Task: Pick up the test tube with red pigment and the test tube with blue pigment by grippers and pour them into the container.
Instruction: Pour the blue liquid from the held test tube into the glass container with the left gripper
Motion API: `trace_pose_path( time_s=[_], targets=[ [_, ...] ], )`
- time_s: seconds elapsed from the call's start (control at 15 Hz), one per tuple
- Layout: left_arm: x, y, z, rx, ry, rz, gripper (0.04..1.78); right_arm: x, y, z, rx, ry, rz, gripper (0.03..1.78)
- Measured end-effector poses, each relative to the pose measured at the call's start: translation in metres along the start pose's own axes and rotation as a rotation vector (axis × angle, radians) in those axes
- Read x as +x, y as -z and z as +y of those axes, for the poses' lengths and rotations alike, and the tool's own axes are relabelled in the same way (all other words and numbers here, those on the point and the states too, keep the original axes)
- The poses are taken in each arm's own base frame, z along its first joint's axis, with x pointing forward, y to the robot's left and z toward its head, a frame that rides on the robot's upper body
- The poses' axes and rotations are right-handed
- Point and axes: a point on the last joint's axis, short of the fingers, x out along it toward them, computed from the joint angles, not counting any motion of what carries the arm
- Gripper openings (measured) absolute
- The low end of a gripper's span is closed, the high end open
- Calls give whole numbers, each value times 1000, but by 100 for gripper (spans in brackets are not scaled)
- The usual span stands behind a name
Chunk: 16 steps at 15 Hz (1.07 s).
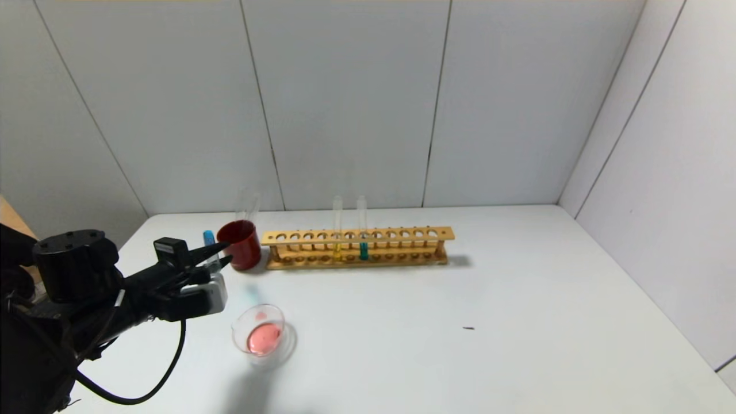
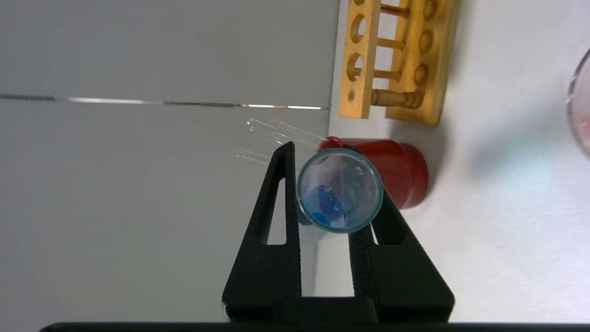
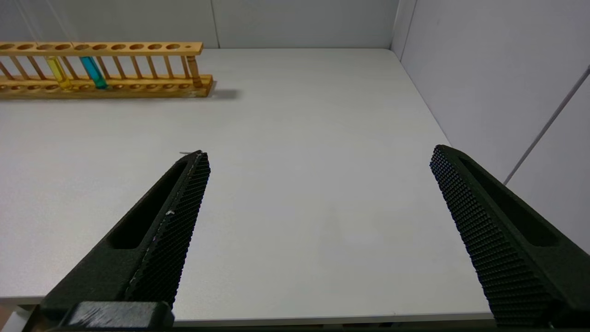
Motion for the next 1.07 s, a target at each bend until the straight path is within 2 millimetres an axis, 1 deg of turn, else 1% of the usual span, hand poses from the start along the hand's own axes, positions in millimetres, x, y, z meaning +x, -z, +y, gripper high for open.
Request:
trace_pose_path(
  time_s=[0.2,0.47,0.6,0.93,1.07],
  targets=[
    [9,7,-2,70,9,0,33,0,0,0,0,0,0,175],
    [20,0,-11,144,42,-41,33,0,0,0,0,0,0,175],
    [23,0,-17,183,61,-47,33,0,0,0,0,0,0,175],
    [22,1,-23,290,86,-50,33,0,0,0,0,0,0,175],
    [22,1,-25,300,93,-42,33,0,0,0,0,0,0,175]
  ],
)
